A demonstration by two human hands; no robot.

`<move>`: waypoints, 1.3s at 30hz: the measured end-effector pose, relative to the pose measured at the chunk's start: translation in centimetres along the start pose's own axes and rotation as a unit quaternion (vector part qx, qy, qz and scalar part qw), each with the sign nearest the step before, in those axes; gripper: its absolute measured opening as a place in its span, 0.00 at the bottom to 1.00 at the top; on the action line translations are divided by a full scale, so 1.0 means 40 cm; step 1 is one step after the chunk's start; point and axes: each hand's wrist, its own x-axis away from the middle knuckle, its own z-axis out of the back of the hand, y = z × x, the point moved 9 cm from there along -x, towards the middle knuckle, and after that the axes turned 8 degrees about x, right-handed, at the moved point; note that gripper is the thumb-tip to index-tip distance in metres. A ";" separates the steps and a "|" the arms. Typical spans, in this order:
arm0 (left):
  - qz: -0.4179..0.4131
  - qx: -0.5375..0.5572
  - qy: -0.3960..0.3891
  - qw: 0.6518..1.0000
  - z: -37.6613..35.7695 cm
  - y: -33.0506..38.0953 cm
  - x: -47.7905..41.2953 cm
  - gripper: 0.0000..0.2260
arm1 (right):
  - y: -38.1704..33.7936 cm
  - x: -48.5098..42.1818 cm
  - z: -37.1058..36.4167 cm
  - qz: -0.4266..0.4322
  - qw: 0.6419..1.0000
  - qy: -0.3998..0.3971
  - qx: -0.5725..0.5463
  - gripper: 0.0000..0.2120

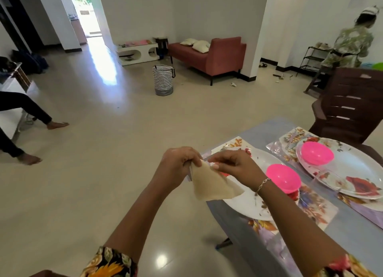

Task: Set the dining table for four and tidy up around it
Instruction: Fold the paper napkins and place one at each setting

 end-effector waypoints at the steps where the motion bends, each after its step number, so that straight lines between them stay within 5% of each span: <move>1: -0.009 -0.001 -0.014 1.000 -0.005 0.006 -0.012 0.11 | -0.006 -0.009 -0.007 0.005 1.000 -0.008 -0.002 0.07; 8: 0.017 -0.013 -0.040 0.999 -0.024 0.019 -0.056 0.14 | 0.003 -0.013 -0.018 -0.017 1.000 0.003 -0.002 0.03; 14: 0.137 0.218 0.080 0.963 -0.013 -0.042 -0.032 0.07 | 0.008 -0.003 0.015 -0.020 0.997 0.066 -0.030 0.09; 17: 0.172 0.230 0.067 0.955 -0.028 -0.058 -0.024 0.11 | 0.005 0.000 0.017 -0.022 0.996 0.077 -0.041 0.09; 20: 0.161 0.211 0.054 0.963 -0.039 -0.045 -0.034 0.04 | 0.003 0.004 0.016 -0.019 0.995 0.083 -0.044 0.08; 26: 0.142 0.215 0.031 0.966 -0.061 -0.035 -0.041 0.09 | -0.013 0.008 0.029 -0.001 0.993 0.101 -0.067 0.04; 33: 0.153 0.244 0.089 0.953 -0.050 -0.050 -0.046 0.04 | 0.080 0.038 0.032 -0.054 0.995 0.085 -0.007 0.03; 39: 0.150 0.271 0.117 0.944 -0.038 -0.084 -0.061 0.12 | 0.174 0.092 0.043 -0.109 0.990 0.085 0.029 0.02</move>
